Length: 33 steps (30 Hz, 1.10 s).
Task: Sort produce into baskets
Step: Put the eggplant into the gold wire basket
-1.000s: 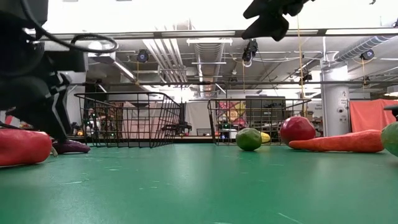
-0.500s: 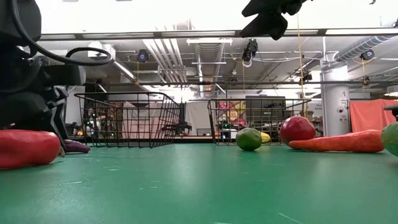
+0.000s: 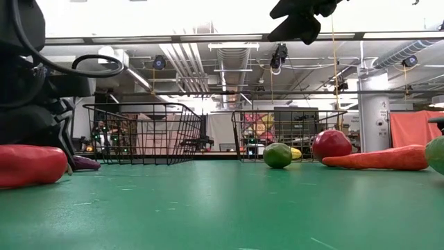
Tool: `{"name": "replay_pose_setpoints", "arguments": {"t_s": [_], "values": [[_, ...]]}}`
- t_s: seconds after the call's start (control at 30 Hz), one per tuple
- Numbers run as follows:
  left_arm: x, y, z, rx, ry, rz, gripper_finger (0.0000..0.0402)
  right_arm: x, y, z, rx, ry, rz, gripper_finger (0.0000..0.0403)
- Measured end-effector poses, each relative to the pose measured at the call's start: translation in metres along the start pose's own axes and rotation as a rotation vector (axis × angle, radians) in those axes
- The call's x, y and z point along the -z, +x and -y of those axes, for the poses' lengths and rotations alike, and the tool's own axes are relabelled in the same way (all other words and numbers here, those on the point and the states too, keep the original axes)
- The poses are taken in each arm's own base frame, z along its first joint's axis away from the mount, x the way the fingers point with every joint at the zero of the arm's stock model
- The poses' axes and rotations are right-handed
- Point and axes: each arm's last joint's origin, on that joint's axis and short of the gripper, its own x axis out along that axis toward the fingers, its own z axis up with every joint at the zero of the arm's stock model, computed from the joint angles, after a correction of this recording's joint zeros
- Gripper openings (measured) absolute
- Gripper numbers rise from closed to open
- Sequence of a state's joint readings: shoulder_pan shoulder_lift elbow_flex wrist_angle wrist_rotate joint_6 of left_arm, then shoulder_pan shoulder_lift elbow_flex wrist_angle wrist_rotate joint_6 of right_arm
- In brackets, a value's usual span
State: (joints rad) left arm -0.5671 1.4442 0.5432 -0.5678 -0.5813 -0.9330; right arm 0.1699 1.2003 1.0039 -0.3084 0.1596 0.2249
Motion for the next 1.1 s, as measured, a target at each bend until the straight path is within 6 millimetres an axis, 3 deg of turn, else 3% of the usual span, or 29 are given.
{"name": "replay_pose_setpoints", "arguments": {"t_s": [0.33, 0.53, 0.73, 0.93, 1.1], "values": [[-0.018, -0.016, 0.006, 0.054, 0.047, 0.063, 0.0062, 0.0, 0.0, 0.0, 0.0, -0.004, 0.0, 0.0276], [-0.034, -0.035, 0.003, 0.056, 0.041, 0.21, 0.0061, -0.002, 0.001, -0.001, -0.007, -0.046, 0.035, 0.0276], [-0.056, -0.065, 0.0, 0.101, -0.021, 0.523, 0.0061, 0.004, 0.011, -0.002, -0.036, -0.139, 0.23, 0.0276], [-0.079, -0.091, 0.002, 0.171, -0.044, 0.823, 0.0061, 0.027, 0.019, 0.002, -0.052, -0.195, 0.528, 0.027], [-0.086, -0.097, 0.005, 0.249, -0.012, 1.034, 0.0061, 0.04, 0.019, 0.003, -0.108, -0.228, 0.747, 0.026]]}}
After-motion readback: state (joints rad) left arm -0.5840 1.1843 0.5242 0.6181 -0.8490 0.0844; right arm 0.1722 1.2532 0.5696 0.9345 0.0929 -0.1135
